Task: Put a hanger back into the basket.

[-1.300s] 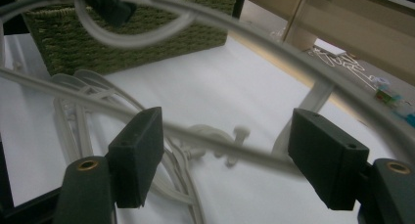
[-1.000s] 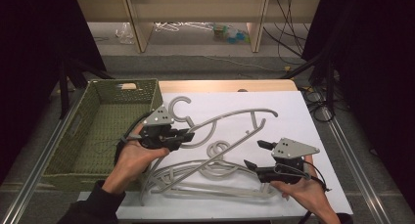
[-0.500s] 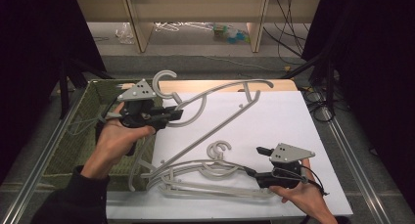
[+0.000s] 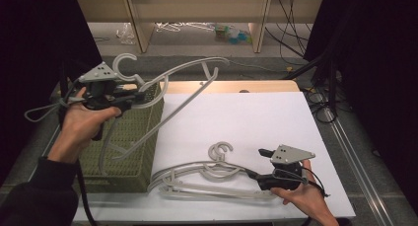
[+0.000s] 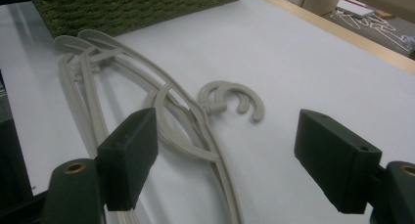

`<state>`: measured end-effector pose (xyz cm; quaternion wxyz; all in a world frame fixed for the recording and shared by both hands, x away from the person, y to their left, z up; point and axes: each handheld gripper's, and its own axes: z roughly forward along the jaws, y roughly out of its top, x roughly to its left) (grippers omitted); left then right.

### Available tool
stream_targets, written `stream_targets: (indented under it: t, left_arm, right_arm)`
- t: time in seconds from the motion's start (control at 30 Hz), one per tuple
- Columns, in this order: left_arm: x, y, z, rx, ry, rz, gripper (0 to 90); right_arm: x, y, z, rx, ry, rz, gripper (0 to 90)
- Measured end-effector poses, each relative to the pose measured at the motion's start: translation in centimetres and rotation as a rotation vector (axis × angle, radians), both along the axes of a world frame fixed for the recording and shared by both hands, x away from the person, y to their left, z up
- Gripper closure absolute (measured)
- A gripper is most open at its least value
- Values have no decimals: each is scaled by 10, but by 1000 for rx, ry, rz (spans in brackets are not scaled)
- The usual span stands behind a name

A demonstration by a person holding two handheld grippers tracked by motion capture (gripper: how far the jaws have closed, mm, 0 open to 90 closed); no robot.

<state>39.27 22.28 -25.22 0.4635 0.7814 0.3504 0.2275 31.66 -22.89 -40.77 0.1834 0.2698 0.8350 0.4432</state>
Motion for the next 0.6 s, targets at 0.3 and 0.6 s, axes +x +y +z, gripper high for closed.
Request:
stream_targets:
  t: [0.3, 0.6]
  left_arm:
    - [16, 45, -11, 2, 7, 98, 811]
    - [27, 82, -32, 20, 19, 191, 810]
  right_arm:
    - [2, 1, -4, -2, 2, -2, 237]
    - [3, 1, -5, -6, 18, -5, 232]
